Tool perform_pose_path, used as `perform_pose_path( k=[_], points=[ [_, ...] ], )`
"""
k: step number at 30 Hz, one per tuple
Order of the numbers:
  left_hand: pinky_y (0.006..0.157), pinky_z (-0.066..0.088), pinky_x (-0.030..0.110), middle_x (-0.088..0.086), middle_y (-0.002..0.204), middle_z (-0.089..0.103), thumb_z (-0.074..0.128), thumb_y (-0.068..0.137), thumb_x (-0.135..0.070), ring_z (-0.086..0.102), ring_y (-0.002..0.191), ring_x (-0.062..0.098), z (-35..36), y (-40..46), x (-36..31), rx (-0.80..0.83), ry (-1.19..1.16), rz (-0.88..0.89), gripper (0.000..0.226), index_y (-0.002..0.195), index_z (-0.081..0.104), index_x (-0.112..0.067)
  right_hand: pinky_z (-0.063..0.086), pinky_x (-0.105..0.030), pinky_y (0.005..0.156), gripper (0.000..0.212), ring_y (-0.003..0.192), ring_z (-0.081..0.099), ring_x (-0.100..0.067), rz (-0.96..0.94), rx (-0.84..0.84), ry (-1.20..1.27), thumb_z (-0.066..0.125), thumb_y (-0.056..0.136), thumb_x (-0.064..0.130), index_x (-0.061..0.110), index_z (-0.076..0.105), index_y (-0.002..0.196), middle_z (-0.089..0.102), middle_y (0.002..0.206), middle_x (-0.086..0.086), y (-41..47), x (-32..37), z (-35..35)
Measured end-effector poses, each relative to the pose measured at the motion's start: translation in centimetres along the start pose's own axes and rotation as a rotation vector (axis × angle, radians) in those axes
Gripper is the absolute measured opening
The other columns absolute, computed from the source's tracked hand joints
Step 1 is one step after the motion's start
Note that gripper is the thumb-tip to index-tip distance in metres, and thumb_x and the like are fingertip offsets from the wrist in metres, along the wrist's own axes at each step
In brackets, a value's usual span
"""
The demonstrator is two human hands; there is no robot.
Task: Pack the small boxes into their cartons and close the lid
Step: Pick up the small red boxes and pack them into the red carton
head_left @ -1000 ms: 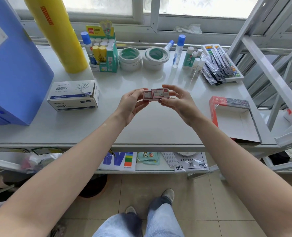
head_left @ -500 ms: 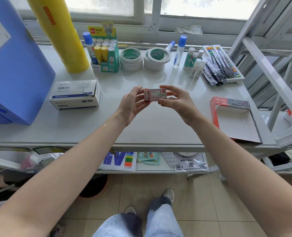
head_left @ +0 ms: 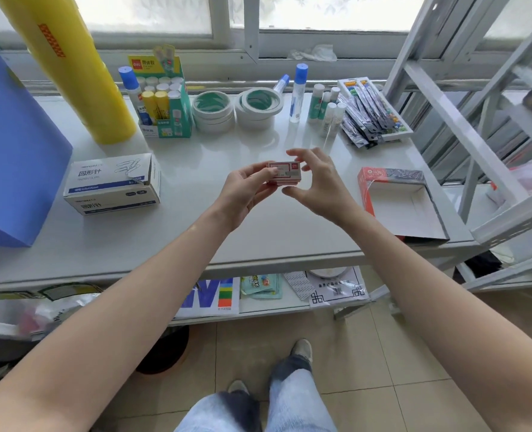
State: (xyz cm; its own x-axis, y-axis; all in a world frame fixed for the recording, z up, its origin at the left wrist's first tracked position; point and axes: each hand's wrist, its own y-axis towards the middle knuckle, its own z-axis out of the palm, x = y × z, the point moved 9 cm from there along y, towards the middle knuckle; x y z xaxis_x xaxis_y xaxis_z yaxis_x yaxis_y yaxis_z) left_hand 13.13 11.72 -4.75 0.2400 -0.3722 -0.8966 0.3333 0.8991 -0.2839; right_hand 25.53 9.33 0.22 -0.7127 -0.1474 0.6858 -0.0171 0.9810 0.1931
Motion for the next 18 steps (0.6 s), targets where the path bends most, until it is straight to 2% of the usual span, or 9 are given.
perform_pose_path(
  k=[2, 3, 7, 12, 15, 18],
  points=[
    [0.086, 0.054, 0.019, 0.009, 0.102, 0.068, 0.060, 0.089, -0.009, 0.067, 0.090, 0.017, 1.9, 0.2, 0.6, 0.045, 0.023, -0.025, 0.031, 0.119, 0.059, -0.003, 0.046, -0.038, 0.091, 0.048, 0.105, 0.051, -0.027, -0.057, -0.046, -0.144, 0.072, 0.076, 0.017, 0.013, 0.056, 0.121, 0.058, 0.112, -0.009, -0.9, 0.0, -1.5],
    [0.086, 0.055, 0.019, 0.009, 0.101, 0.068, 0.061, 0.088, -0.009, 0.067, 0.089, 0.016, 2.9, 0.3, 1.0, 0.067, 0.037, -0.037, 0.032, 0.119, 0.058, -0.002, 0.046, -0.041, 0.088, 0.042, 0.103, 0.052, -0.028, -0.068, -0.066, -0.191, 0.071, 0.076, 0.018, 0.012, 0.059, 0.116, 0.060, 0.109, -0.009, -1.3, -0.3, -2.3],
    [0.086, 0.055, 0.020, 0.010, 0.098, 0.067, 0.065, 0.086, -0.011, 0.066, 0.086, 0.016, 6.8, 0.6, 2.2, 0.136, 0.107, -0.058, 0.036, 0.119, 0.057, 0.000, 0.045, -0.034, 0.080, 0.033, 0.093, 0.057, -0.029, -0.065, -0.040, -0.244, 0.073, 0.076, 0.018, 0.007, 0.063, 0.106, 0.065, 0.099, -0.011, -2.7, -2.6, -5.1],
    [0.085, 0.054, 0.023, 0.008, 0.109, 0.066, 0.058, 0.091, -0.030, 0.066, 0.092, 0.016, 11.9, 1.4, 3.7, 0.163, 0.303, -0.070, 0.041, 0.124, 0.055, -0.006, 0.042, -0.033, 0.081, 0.038, 0.097, 0.058, -0.029, -0.008, -0.018, -0.323, 0.072, 0.078, 0.019, 0.006, 0.062, 0.112, 0.066, 0.102, -0.013, -4.1, -6.4, -9.1],
    [0.095, 0.047, 0.033, 0.007, 0.123, 0.060, 0.051, 0.094, -0.030, 0.060, 0.109, 0.021, 13.5, 2.8, 4.4, 0.073, 0.473, -0.067, 0.041, 0.130, 0.047, -0.010, 0.044, -0.036, 0.085, 0.039, 0.102, 0.057, -0.031, 0.084, -0.025, -0.369, 0.070, 0.079, 0.017, 0.004, 0.061, 0.115, 0.065, 0.107, -0.015, -4.8, -10.0, -11.4],
    [0.103, 0.042, 0.035, 0.010, 0.135, 0.050, 0.057, 0.090, -0.022, 0.052, 0.113, 0.020, 14.6, 3.7, 5.7, 0.060, 0.597, -0.094, 0.056, 0.140, 0.034, -0.011, 0.047, -0.039, 0.084, 0.033, 0.102, 0.058, -0.033, 0.169, 0.024, -0.406, 0.069, 0.079, 0.018, 0.003, 0.062, 0.108, 0.065, 0.107, -0.016, -5.2, -13.8, -12.2]
  ],
)
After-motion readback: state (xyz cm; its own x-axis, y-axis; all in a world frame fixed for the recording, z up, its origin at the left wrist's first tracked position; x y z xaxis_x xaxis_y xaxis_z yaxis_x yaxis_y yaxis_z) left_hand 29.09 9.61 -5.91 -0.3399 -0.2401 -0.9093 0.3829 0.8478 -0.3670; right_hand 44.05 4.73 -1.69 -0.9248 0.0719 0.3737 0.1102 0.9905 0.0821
